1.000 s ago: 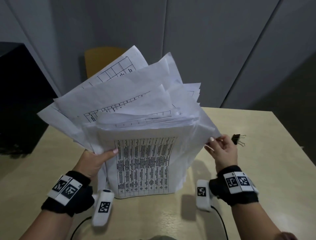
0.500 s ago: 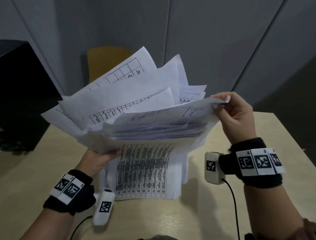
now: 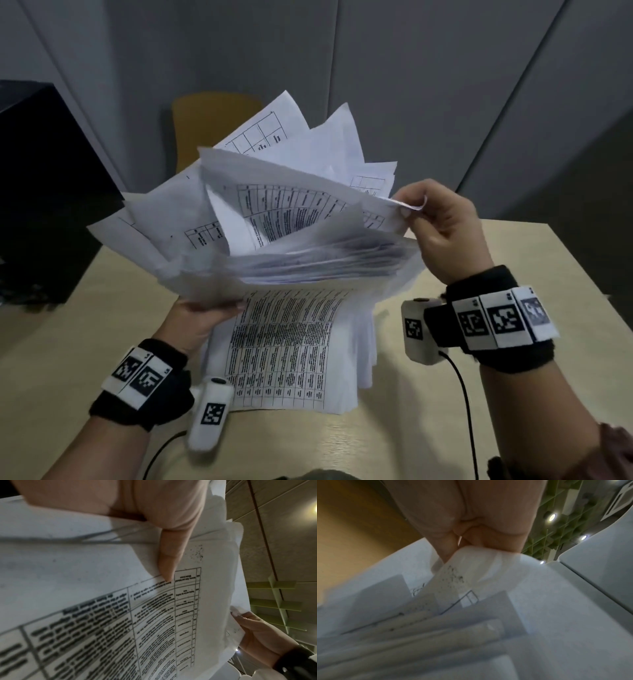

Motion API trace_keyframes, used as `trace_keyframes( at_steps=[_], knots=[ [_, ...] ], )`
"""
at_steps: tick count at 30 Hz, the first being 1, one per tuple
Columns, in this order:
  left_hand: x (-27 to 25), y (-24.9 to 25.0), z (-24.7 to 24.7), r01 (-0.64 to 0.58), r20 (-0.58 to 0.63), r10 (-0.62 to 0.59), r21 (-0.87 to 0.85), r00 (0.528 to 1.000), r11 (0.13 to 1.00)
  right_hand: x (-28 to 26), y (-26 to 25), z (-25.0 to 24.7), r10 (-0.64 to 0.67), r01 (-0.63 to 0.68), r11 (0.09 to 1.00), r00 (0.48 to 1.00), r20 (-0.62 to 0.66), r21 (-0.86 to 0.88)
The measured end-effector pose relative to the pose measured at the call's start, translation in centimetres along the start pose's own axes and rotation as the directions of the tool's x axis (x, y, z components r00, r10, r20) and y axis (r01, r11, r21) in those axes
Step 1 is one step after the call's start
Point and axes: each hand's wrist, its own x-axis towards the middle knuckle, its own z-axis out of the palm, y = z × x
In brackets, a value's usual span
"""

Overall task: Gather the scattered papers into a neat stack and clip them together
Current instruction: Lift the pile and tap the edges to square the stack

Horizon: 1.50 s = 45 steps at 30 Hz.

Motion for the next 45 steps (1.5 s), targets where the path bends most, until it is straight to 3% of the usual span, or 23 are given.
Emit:
trace_keyframes(
  at_steps=[4,6,8,10,12,15,20,23,26,31,35,37,40,43,45],
  knots=[
    [-0.3,0.2,0.2,0.008,0.009,-0.008,0.043,1.000,0.999,-0.5,-0.1,-0.7,0.049,-0.048,0.998,0.999,0.017,-0.030],
    [-0.5,0.3,0.1,0.033,-0.016,-0.032,0.089,0.999,0.995,-1.8,1.1,-1.8,0.154,-0.154,0.988,0.988,0.007,-0.024],
    [-0.7,0.5,0.3,0.052,-0.057,-0.046,0.108,0.997,0.993,-4.0,3.2,-2.3,0.300,-0.300,0.943,0.954,0.020,0.146],
    [-0.9,0.6,0.3,0.097,-0.058,-0.092,0.080,0.994,0.992,-6.6,5.9,-2.0,0.417,-0.422,0.831,0.904,0.096,0.361],
    [-0.7,0.4,0.1,0.114,-0.049,-0.112,0.055,0.993,0.992,-8.7,7.6,-1.1,0.462,-0.473,0.772,0.876,0.137,0.424],
    [-0.4,0.2,-0.2,0.153,-0.093,-0.143,0.111,0.985,0.982,-9.3,7.9,0.2,0.419,-0.406,0.860,0.908,0.027,0.310],
    [-0.5,1.1,1.3,0.083,-0.072,-0.069,0.222,0.995,0.972,-5.7,6.0,-1.2,0.236,-0.211,0.969,0.941,-0.241,0.126],
    [-0.8,1.3,1.1,0.072,-0.057,-0.060,0.250,0.997,0.966,-3.4,3.5,-2.3,0.084,-0.084,0.996,0.952,-0.296,0.011],
    [-0.8,1.2,0.7,0.090,-0.061,-0.077,0.235,0.995,0.968,-1.2,1.3,-3.5,-0.003,-0.049,0.989,0.936,-0.352,-0.139],
    [-1.3,2.1,1.9,0.117,-0.044,-0.110,0.231,0.993,0.966,1.5,-2.3,-4.5,-0.179,0.037,0.826,0.964,-0.198,-0.563],
    [-0.4,1.1,0.9,0.127,-0.069,-0.114,0.229,0.991,0.965,2.6,-4.2,-1.7,-0.259,0.208,0.716,0.966,0.023,-0.666],
    [-0.2,0.9,0.7,0.132,-0.059,-0.121,0.247,0.991,0.960,2.4,-4.5,-0.3,-0.267,0.256,0.706,0.960,0.087,-0.661],
    [-0.4,1.0,0.8,0.134,-0.073,-0.120,0.236,0.990,0.962,2.2,-5.0,0.0,-0.260,0.246,0.733,0.963,0.074,-0.634],
    [-0.9,1.2,1.0,0.122,-0.116,-0.095,0.253,0.989,0.960,1.8,-4.4,-1.3,-0.283,0.188,0.728,0.958,-0.040,-0.659],
    [-1.3,1.4,1.3,0.129,-0.177,-0.087,0.243,0.980,0.961,0.4,-3.2,-1.9,-0.249,0.136,0.820,0.959,-0.132,-0.556]
  ],
)
